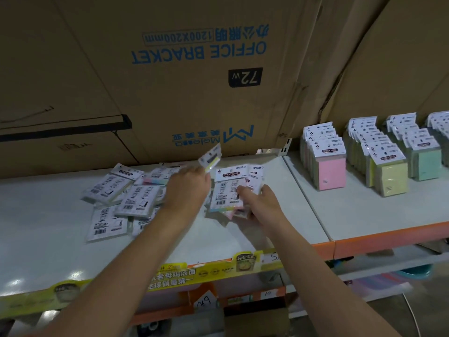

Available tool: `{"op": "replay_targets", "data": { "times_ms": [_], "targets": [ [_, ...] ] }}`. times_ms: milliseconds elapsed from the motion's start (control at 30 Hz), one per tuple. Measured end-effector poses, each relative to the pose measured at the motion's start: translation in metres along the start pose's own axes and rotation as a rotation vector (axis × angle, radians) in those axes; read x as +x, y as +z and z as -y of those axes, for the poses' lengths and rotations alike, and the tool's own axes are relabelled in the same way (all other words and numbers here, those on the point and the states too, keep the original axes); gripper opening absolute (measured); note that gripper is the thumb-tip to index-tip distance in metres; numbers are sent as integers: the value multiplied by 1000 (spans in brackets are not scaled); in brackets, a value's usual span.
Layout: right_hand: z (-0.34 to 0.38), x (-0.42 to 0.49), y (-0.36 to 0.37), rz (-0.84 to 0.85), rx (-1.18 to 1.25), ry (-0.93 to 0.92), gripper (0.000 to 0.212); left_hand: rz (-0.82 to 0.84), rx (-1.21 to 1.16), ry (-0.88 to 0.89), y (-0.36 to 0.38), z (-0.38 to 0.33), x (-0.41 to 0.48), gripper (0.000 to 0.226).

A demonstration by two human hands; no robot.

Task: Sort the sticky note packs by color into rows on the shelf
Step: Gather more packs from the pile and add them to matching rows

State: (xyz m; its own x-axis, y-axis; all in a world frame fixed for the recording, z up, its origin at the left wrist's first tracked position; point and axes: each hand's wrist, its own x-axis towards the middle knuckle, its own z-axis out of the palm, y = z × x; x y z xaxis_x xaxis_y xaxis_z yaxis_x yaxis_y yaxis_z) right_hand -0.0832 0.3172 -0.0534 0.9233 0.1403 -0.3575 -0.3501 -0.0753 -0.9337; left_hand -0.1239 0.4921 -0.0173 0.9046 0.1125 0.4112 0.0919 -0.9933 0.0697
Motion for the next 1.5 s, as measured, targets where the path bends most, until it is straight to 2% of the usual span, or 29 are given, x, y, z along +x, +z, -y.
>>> {"op": "replay_targets", "data": {
  "times_ms": [133, 200, 267, 367, 433, 533, 633, 767, 867, 933, 1133, 1233, 1333, 1500],
  "targets": [
    [0, -6, 0, 19, -56, -71, 33, 189, -318, -166, 3, -38, -33, 28],
    [-1, -11, -3, 73, -13, -116, 31, 221, -504, -274, 3, -45, -45, 31],
    [-3, -11, -7, 150, 11, -154, 44, 215, -640, -348, 0, -49, -52, 39],
    [-7, -14, -8, 332, 166, -132, 55, 247, -714, -389, -6, -50, -57, 70],
    [-8, -15, -7, 370, 164, -152, 42, 249, -764, -411, -8, -49, -60, 81],
    [-7, -19, -6, 405, 87, -203, 29, 224, -884, -440, -8, -42, -66, 68],
    [-7, -25, -1, 389, -40, -259, 34, 198, -996, -488, -10, -37, -72, 55],
    [-2, -33, 8, 335, -127, -190, 45, 112, -1229, -604, -9, -31, -81, 47],
    [3, -37, 12, 322, -238, -191, 40, 147, -1359, -637, -5, -20, -89, 40],
    [4, -41, 13, 307, -214, -195, 35, 184, -1503, -676, -7, -15, -91, 35],
    [4, -54, 11, 265, -158, -177, 30, 251, -1829, -739, -19, -16, -98, 43],
    [3, -62, 6, 235, -120, -169, 29, 334, -1873, -754, -20, -16, -104, 30],
    [1, -75, 1, 126, -84, -155, 28, 436, -1922, -738, -18, -15, -106, 44],
    [1, -99, -21, -14, -186, -177, 27, 494, -1950, -715, -9, -24, -110, 43]
  ]
}}
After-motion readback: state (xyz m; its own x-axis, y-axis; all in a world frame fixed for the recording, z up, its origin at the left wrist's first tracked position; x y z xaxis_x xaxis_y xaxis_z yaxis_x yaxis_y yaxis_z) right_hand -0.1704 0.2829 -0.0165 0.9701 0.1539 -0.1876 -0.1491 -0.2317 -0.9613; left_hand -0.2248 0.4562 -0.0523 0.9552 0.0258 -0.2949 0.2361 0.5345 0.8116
